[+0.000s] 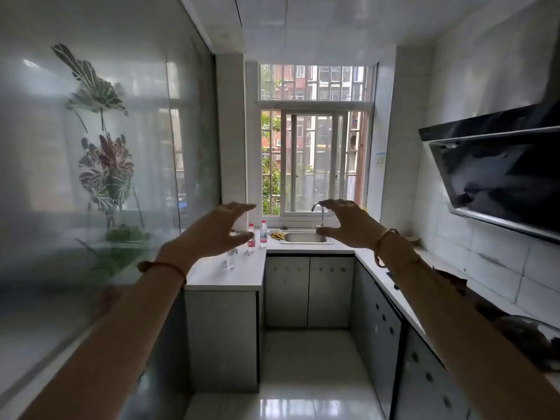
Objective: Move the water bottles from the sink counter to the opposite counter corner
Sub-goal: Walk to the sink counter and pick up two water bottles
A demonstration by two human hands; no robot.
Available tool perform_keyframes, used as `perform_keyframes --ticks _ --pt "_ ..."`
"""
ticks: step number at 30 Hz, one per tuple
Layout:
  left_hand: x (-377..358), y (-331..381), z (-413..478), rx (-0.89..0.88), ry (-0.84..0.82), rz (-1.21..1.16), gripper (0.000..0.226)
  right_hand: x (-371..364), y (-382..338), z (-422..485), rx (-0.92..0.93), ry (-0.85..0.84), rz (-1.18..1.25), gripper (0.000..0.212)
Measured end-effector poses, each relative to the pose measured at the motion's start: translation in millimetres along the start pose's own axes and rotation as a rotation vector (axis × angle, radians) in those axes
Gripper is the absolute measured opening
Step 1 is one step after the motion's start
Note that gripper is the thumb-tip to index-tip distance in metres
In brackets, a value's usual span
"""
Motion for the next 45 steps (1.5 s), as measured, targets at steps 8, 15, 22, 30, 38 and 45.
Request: perform_keyframes --ticks 8,15,22,30,38,45 --pt "-53.4 -30.7 9.2 0.019 0.016 0.018 0.064 -45.8 29.0 14.1 -0.015 -0.002 0.005 0.068" --pt "-107.0 -70.3 33.0 0.032 -0.011 -0.013 0.064 -97.2 55.6 47.6 -0.059 -0.043 0.014 0.064" --pt "-143.4 -116.3 59.4 0.065 -0.028 -0.032 0.067 -142.1 72.9 93.8 -0.081 -0.065 0.059 0.065" --pt "-187.0 -156.2 87.2 0.050 -0.057 -0.082 0.068 -198.4 95.0 137.7 -0.105 -0.070 0.097 0.064" --pt "-234.8 -180.5 99.9 0.055 -0.125 -0.168 0.067 -239.4 120.1 166.5 -0.122 -0.115 0.115 0.063" --pt "-284.2 -197.7 124.2 0.088 -0.183 -0.220 0.065 -281.9 158.8 188.4 -0.141 -0.182 0.143 0.060"
Point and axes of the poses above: each hand's wrist, its own z-axis towards the middle knuckle, its own x-axis out of the back of the hand, y = z × x, the point moved 9 cm from there along z, towards the middle knuckle, and after that the axes turned 7 degrees about -y, right-handed, at the moved point
